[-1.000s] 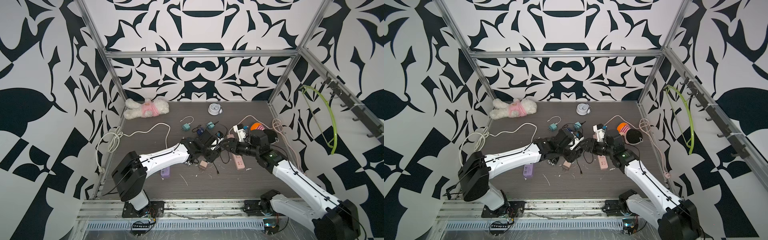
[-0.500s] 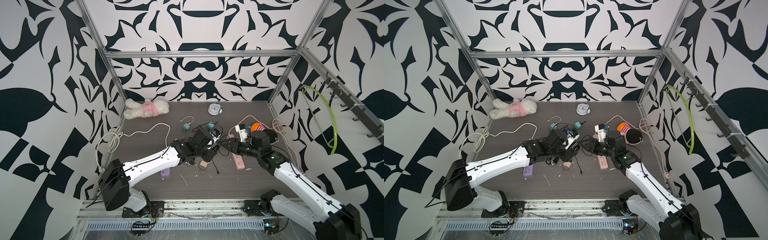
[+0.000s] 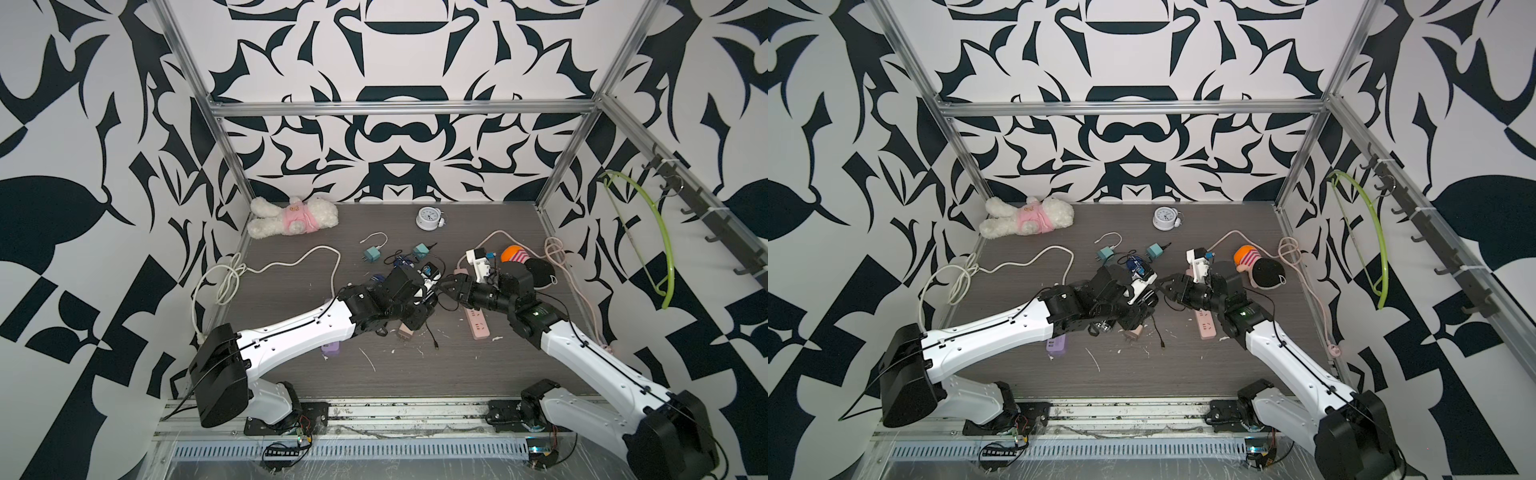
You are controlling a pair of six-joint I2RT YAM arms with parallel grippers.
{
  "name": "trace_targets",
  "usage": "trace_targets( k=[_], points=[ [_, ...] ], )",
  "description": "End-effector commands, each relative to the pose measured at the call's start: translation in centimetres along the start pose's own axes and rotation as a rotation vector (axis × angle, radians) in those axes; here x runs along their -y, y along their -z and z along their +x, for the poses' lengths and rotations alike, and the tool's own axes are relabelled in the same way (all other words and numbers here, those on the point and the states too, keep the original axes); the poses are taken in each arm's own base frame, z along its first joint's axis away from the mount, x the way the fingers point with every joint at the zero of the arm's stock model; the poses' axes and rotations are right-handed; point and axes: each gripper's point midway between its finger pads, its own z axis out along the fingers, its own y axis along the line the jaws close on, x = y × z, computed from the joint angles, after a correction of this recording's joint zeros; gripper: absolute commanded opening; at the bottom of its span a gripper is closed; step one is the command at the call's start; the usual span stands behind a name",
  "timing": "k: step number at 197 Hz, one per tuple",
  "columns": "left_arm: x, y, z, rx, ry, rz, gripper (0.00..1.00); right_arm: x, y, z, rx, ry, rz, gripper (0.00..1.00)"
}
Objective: Unplug the electric shaver
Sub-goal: Remove the charging cable from the electric shaver.
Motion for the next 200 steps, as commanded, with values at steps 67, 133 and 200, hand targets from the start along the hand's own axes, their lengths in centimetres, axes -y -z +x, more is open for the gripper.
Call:
trace_targets(
  k=[67, 133, 200],
  points=[
    [0.2, 1.0, -1.0, 0.050, 0.012, 0.003, 0.49, -1.6, -1.0, -1.5, 0.067, -0.016, -0.091, 0.46],
    [0.1, 0.3, -0.6, 0.044, 0.021, -0.006, 0.48, -1.7, -1.3, -1.5, 0.056, -0.028, -0.089, 0.18],
    [-0.1, 0.6, -0.4, 0.053, 0.031, -0.014, 0.46, -1.1, -1.7, -1.7, 0.063, -0.046, -0.070, 0.00]
  ],
)
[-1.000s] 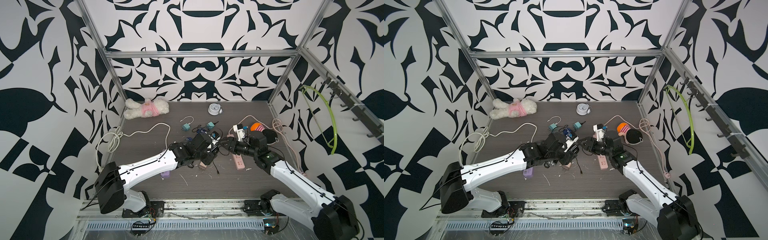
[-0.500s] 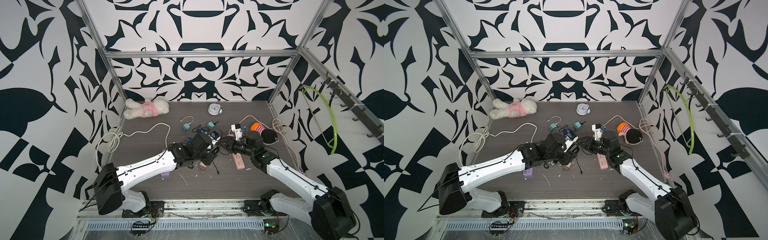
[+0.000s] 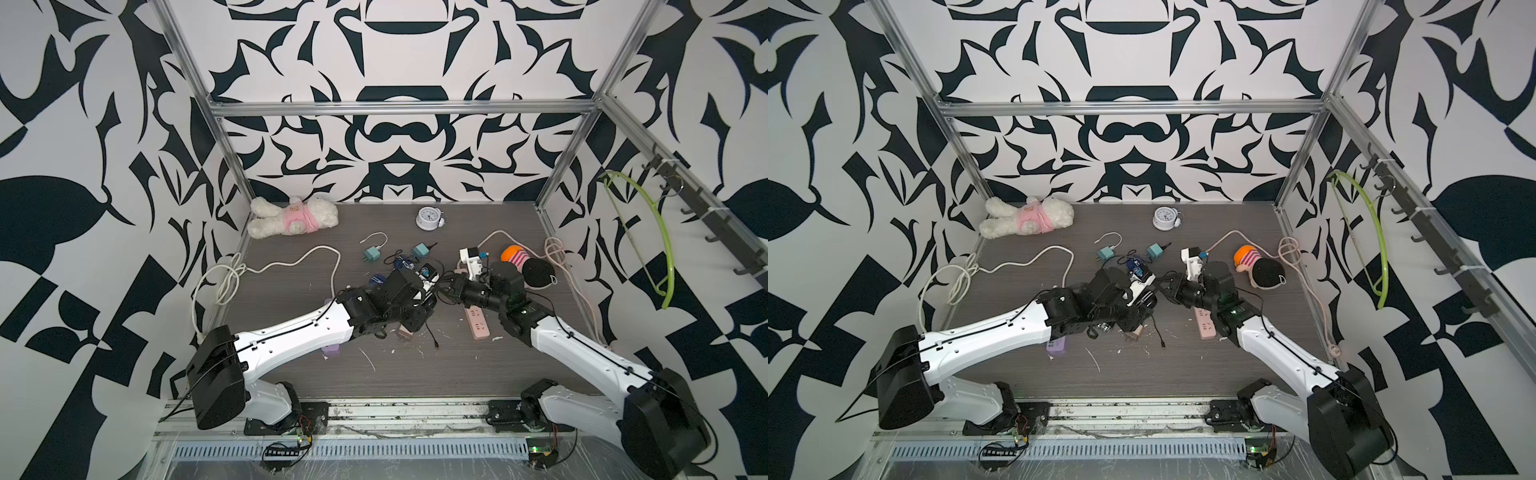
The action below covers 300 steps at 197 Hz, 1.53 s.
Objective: Unplug the electric shaver
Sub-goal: Remove the charging cable from the electric shaver, then place the electric shaver at the center of the board, then place the charging cable at the center of the board.
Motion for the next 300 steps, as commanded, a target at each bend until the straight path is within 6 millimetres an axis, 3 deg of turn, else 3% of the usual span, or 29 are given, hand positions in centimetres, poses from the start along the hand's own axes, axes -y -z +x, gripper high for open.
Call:
trace_targets(
  k=[1, 62, 133, 169, 202, 250, 300],
  points=[
    [0.1, 0.7, -1.1, 0.055, 0.011, -0.001, 0.46, -1.1, 0.0, -1.0, 0.036, 0.026, -0.021, 0.00],
    [-0.1, 0.6, -0.6, 0.055, 0.020, -0.006, 0.42, -1.2, 0.4, -1.6, 0.058, 0.057, 0.004, 0.00],
    [0.1, 0.5, 0.4, 0.053, 0.017, 0.015, 0.39, -1.1, 1.3, -4.5, 0.110, 0.056, 0.016, 0.00],
    [-1.7, -0.2, 0.8, 0.051, 0.032, -0.083, 0.42, -0.3, 1.6, -4.1, 0.089, 0.082, 0.053, 0.00],
    [-4.3, -3.2, 0.5, 0.004, 0.080, -0.133, 0.42, 3.6, 2.7, -2.0, 0.015, 0.113, 0.255, 0.00],
    [-7.4, -8.0, 0.2, -0.069, 0.144, -0.135, 0.38, 5.6, 3.5, 1.3, -0.083, 0.096, 0.290, 0.00],
    [-7.4, -11.9, 0.8, -0.126, 0.165, -0.056, 0.40, 7.8, 3.8, 4.1, -0.184, 0.094, 0.354, 0.00]
  ],
)
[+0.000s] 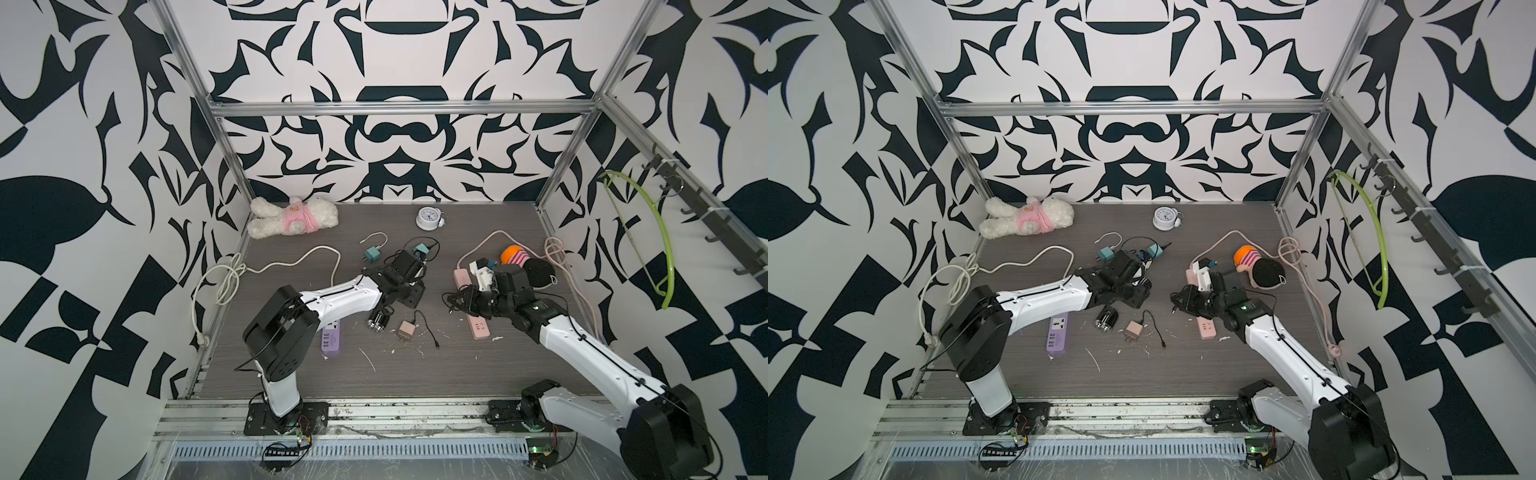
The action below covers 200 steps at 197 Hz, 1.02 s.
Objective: Unplug the electric shaver
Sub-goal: Place the charging cable at the center of the board.
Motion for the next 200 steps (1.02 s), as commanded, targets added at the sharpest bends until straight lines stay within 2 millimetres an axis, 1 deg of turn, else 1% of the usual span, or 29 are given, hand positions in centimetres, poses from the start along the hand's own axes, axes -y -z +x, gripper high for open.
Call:
trace_targets(
  k=[1, 28, 49, 91, 119, 143, 157, 173, 183, 194, 200],
  points=[
    [1.6, -0.9, -1.5, 0.017, -0.006, 0.083, 0.40, 0.9, -0.1, 1.9, -0.062, 0.035, 0.032, 0.00],
    [1.9, -2.4, -1.0, -0.022, 0.001, 0.097, 0.39, 2.3, -0.8, 3.3, -0.118, 0.035, 0.092, 0.00],
    [1.7, -3.3, -0.7, -0.036, 0.010, 0.090, 0.39, 2.7, -1.1, 4.1, -0.137, 0.046, 0.118, 0.00],
    [0.4, -5.3, 0.3, -0.085, 0.067, 0.073, 0.43, 2.9, -1.3, 5.1, -0.174, 0.072, 0.155, 0.00],
    [0.0, -6.1, 1.0, -0.103, 0.071, 0.054, 0.43, 3.0, -1.4, 5.7, -0.195, 0.078, 0.166, 0.00],
    [-0.4, -6.8, 1.6, -0.116, 0.084, 0.036, 0.47, 3.1, -1.7, 6.4, -0.219, 0.083, 0.168, 0.00],
    [-0.8, -7.1, 1.9, -0.124, 0.093, 0.018, 0.51, 3.2, -1.8, 6.9, -0.241, 0.082, 0.170, 0.00],
    [-1.0, -7.3, 2.1, -0.125, 0.101, 0.011, 0.60, 3.1, -2.1, 7.3, -0.257, 0.091, 0.175, 0.00],
    [-1.1, -7.2, 2.1, -0.118, 0.104, 0.004, 0.64, 3.1, -2.2, 7.6, -0.264, 0.099, 0.184, 0.00],
    [-1.2, -6.8, 1.9, -0.108, 0.107, -0.001, 0.73, 3.3, -2.2, 7.9, -0.275, 0.108, 0.201, 0.00],
    [-1.3, -6.5, 1.7, -0.104, 0.108, -0.008, 0.75, 3.3, -2.2, 8.0, -0.278, 0.115, 0.212, 0.00]
  ],
)
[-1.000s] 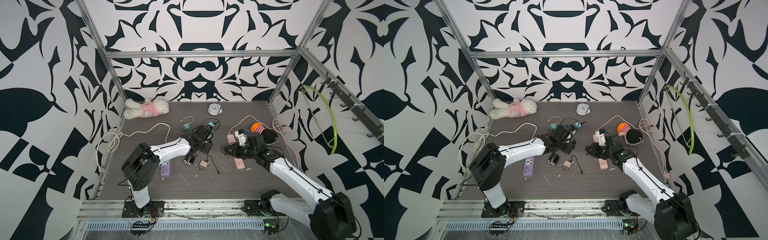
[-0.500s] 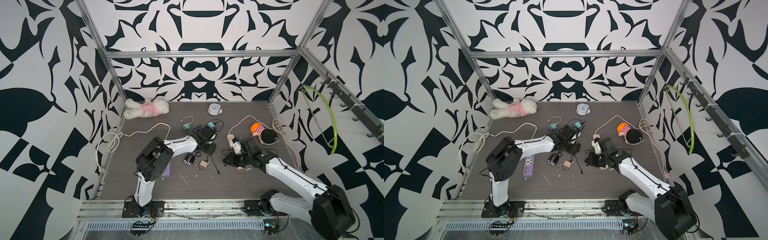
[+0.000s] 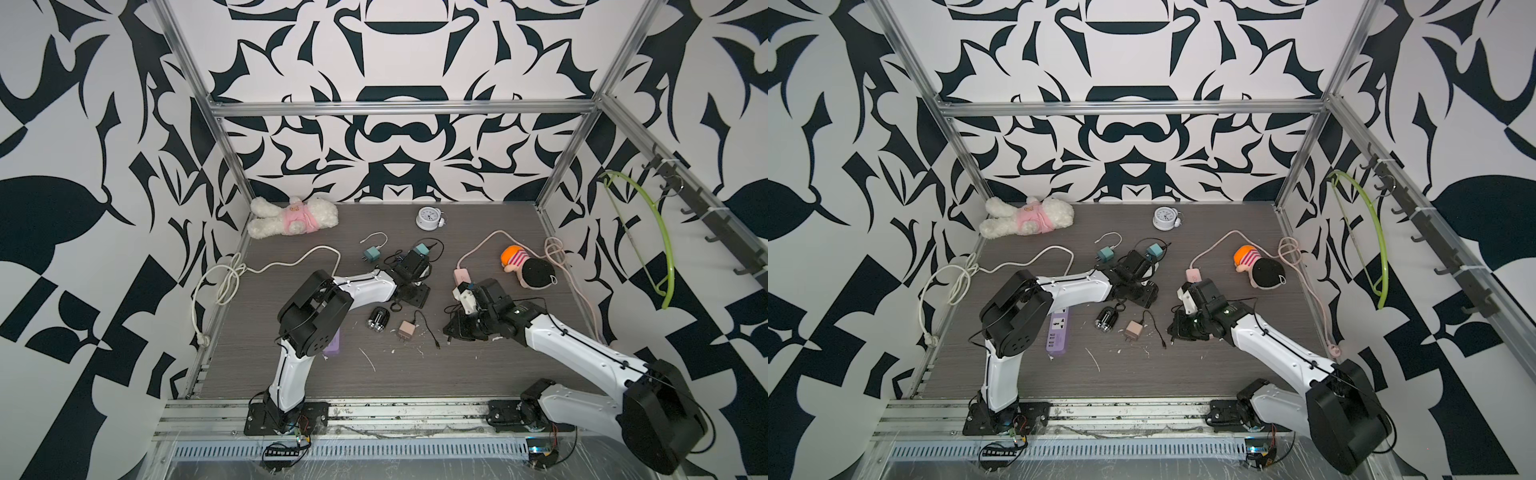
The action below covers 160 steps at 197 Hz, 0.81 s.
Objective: Unplug the electric shaver
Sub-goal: Place the charging cable at the center of the board.
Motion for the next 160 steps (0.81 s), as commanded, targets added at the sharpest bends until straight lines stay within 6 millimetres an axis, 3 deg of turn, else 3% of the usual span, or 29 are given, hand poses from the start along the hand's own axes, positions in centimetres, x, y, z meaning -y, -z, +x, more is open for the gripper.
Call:
trace_targets(
  k=[1, 31, 80, 115, 126, 160],
  points=[
    [-0.8, -0.2, 0.3, -0.006, 0.022, -0.031, 0.75, 0.1, 0.0, 0.4, -0.012, 0.030, 0.041, 0.00],
    [-1.1, 2.1, -1.1, 0.054, 0.035, -0.056, 0.81, 0.0, 0.2, 0.6, -0.022, 0.062, 0.068, 0.11],
    [-0.4, 6.5, -3.4, 0.166, 0.066, -0.021, 0.84, 0.8, 2.6, -1.1, 0.058, 0.111, 0.200, 0.58],
    [-0.1, 8.9, -3.8, 0.220, 0.091, 0.009, 0.84, 1.4, 5.5, -4.1, 0.194, 0.142, 0.330, 0.64],
    [0.0, 9.1, -3.5, 0.222, 0.095, 0.015, 0.88, 2.0, 6.2, -5.2, 0.225, 0.146, 0.384, 0.66],
    [-0.1, 9.2, -2.3, 0.212, 0.113, 0.022, 0.87, 4.0, 7.3, -8.4, 0.273, 0.070, 0.446, 0.66]
  ],
)
